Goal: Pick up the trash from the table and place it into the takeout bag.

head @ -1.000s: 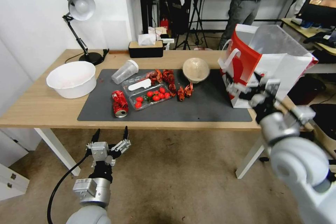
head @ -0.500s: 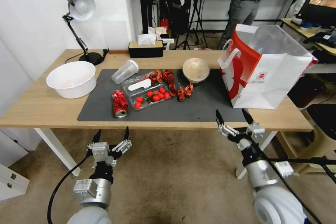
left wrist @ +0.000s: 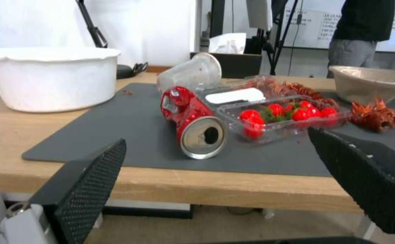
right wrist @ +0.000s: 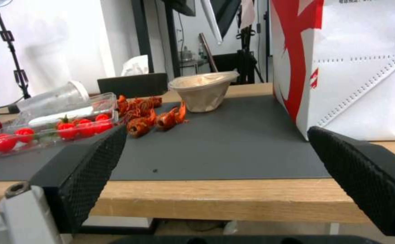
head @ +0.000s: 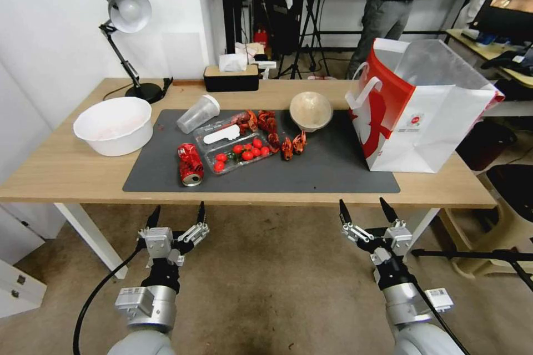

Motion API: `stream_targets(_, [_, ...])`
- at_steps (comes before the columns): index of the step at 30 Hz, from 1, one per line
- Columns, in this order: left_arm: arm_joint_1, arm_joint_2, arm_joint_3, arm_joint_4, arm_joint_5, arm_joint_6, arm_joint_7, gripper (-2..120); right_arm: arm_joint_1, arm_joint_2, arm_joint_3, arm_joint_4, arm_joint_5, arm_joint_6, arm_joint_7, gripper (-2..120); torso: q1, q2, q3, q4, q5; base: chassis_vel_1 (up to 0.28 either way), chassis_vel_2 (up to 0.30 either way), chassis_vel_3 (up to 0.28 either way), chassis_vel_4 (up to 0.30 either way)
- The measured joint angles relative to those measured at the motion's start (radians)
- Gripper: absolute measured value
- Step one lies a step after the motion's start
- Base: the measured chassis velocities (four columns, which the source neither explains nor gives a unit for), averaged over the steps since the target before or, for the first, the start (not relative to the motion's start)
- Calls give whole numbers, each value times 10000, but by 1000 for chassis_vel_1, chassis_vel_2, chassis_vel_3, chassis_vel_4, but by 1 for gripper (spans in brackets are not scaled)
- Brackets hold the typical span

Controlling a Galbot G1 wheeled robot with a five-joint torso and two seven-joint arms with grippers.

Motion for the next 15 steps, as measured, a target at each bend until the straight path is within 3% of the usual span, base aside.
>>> stream_targets(15, [3, -167, -28, 85, 111, -22, 10, 100, 142, 12, -205, -18, 30, -113, 2, 100, 0, 0, 0, 0, 1, 0, 0, 0, 0])
